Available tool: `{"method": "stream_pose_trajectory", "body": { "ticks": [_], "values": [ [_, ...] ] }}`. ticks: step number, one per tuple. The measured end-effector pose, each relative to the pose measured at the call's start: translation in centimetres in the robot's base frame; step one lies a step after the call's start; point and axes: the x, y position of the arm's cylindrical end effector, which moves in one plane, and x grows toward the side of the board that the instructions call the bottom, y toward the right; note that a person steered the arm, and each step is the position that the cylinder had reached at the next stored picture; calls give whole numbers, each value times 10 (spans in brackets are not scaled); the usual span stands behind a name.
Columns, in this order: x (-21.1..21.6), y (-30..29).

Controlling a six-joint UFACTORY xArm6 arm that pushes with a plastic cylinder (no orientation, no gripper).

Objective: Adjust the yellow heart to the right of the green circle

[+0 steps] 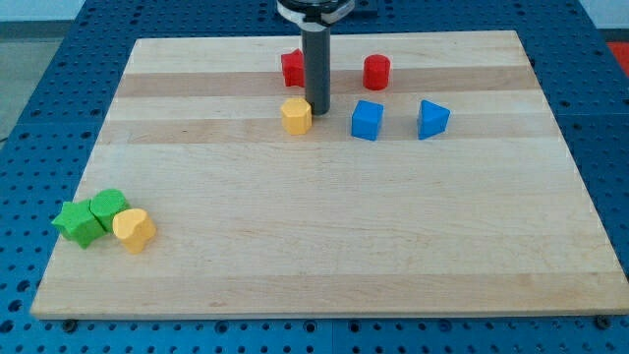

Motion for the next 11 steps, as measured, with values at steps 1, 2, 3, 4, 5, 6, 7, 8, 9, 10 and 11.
{"method": "stream_pose_trajectory", "body": {
  "ticks": [1,2,3,4,5,6,7,8,9,10,11],
  "values": [
    [-1,-4],
    [-9,-82],
    [-3,-159],
    [90,-109],
    [207,-60],
    [254,-166],
    [209,-229],
    [200,-189],
    [201,-183],
    [171,-175],
    [174,-145]
  ]
}}
